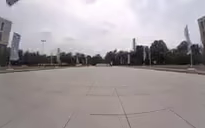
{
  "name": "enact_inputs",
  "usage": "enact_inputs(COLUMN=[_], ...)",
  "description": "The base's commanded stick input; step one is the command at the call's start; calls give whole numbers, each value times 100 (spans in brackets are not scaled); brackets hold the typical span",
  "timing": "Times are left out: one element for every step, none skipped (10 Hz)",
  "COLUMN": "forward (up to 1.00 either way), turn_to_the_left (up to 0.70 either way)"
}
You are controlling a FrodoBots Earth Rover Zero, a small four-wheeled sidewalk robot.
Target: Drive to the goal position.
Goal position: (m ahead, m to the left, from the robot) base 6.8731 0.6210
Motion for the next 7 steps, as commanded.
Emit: enact_inputs(forward=[70, 70, 70, 70, 70, 70, 70], turn_to_the_left=[1, 1, 1, 1, 1, 1, 1])
